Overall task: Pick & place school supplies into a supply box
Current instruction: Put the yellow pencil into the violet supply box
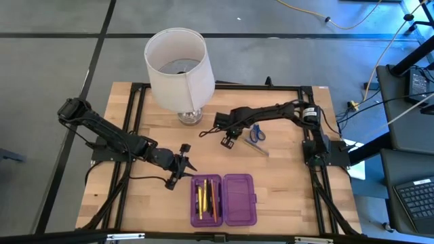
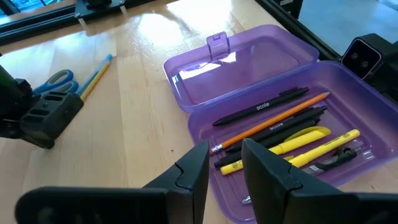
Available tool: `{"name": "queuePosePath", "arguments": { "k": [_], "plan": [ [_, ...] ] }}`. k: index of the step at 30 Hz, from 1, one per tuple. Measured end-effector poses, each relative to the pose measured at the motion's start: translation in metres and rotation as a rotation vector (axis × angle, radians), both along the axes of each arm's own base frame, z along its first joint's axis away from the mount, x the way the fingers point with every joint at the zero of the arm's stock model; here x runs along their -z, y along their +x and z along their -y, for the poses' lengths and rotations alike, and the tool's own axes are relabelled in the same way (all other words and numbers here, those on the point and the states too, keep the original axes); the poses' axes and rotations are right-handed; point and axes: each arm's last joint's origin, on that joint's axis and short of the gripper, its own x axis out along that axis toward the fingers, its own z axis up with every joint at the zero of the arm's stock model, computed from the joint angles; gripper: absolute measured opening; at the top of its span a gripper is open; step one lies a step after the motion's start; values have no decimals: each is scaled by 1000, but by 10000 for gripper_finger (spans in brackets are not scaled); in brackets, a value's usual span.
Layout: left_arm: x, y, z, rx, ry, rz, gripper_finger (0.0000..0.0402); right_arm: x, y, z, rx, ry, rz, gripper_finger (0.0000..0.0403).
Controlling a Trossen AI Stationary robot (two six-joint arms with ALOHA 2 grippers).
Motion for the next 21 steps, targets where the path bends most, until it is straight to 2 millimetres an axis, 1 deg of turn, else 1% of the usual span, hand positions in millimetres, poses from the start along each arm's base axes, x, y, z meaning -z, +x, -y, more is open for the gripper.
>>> {"name": "queuePosePath", "arguments": {
  "k": [5,9,15,18,21],
  "plan": [
    [0,0,0,0,0,0,92,-9,6,-5,-16,-27,21,16],
    [0,0,0,0,0,0,91,-11,7,-10,-28,-26,15,15],
    [0,0,0,0,0,0,89,-19,6,-16,-42,-17,-40,15],
    [0,0,0,0,0,0,89,-27,7,-20,-53,-16,-51,15],
    [0,0,0,0,0,0,88,-39,11,-24,-64,-16,-52,16]
  ]
}}
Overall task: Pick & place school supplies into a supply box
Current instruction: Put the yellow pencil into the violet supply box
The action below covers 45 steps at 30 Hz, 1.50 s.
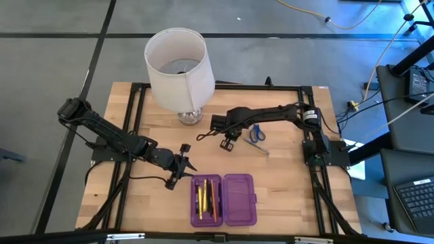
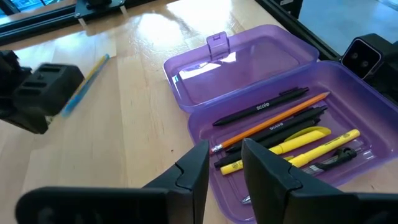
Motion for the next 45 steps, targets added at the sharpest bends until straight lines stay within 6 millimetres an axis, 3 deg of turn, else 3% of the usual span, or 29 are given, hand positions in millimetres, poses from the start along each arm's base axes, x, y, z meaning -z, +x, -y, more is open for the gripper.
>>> {"name": "queuePosePath", "arguments": {
  "k": [9,16,21,26,32,36,40,45],
  "plan": [
    [0,0,0,0,0,0,92,-42,16,-14,-109,-13,83,16],
    [0,0,0,0,0,0,89,-99,24,-40,-207,-24,174,16],
    [0,0,0,0,0,0,88,-145,29,-74,-325,-41,338,16],
    [1,0,0,0,3,-8,91,-174,25,-131,-612,-83,466,16],
    [2,-1,-1,0,10,-25,91,-180,12,-215,-1055,-166,598,16],
    [4,-3,-1,0,20,-50,91,-169,-1,-263,-1344,-237,638,16],
    [5,-3,-1,0,23,-55,93,-144,-5,-293,-1491,-340,680,16],
    [5,-3,-2,-15,31,-50,89,-101,-5,-312,-1661,-478,725,16]
  ]
}}
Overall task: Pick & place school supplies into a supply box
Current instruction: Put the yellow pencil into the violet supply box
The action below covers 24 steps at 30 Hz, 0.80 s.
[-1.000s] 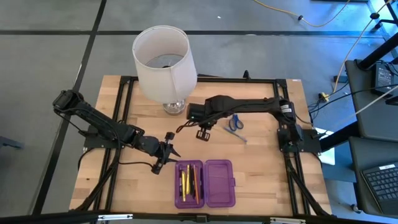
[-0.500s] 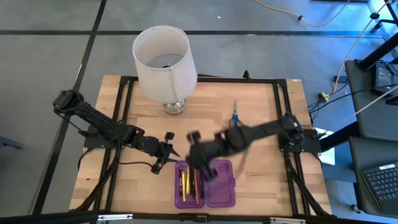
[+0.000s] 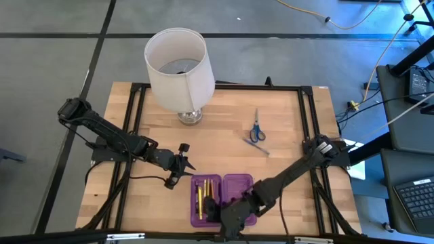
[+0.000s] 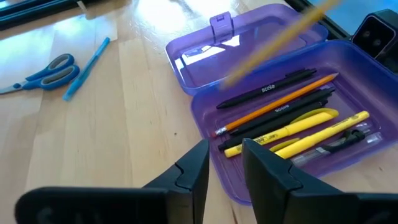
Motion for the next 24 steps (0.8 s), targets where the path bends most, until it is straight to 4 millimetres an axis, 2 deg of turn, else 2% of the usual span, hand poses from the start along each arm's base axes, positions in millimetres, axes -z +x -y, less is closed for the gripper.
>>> {"name": "queuePosePath", "arguments": {
  "k": [4,12,15,24],
  "plan": [
    [0,0,0,-1,0,0,89,25,-2,-4,-24,-10,16,16],
    [0,0,0,-15,-21,-3,92,32,-5,-9,34,122,-34,17],
    [0,0,0,-15,-21,-3,89,37,-5,-8,41,110,-62,17],
    [0,0,0,-15,-21,-4,89,71,3,-10,56,50,-128,17]
  ]
}}
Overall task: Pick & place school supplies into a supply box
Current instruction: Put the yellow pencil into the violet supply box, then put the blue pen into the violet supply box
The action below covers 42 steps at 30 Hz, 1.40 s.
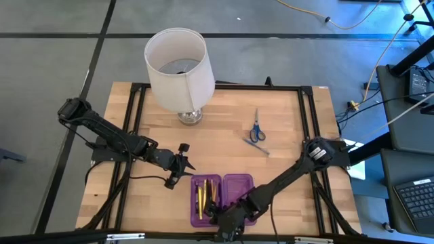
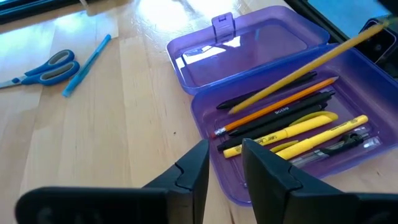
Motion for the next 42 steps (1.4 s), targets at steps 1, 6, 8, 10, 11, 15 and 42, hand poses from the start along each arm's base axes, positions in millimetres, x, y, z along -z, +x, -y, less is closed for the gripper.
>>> {"name": "queuePosePath", "arguments": {
  "k": [1,6,8,10,11,15,42],
  "plan": [
    [0,0,0,0,0,0,90,2,0,0,1,-6,-8,17],
    [0,0,0,0,1,-2,93,5,0,3,5,-21,-28,17],
    [0,0,0,0,1,-2,92,5,0,3,2,-24,-35,17],
    [0,0,0,0,1,-2,91,6,-1,3,-4,-28,-50,17],
    [0,0,0,0,1,-2,91,7,-2,4,-4,-35,-60,17],
    [0,0,0,0,1,-2,92,11,-3,6,-5,-45,-70,17],
    [0,0,0,0,1,-2,89,43,-9,19,-35,-100,-121,99]
  ]
}}
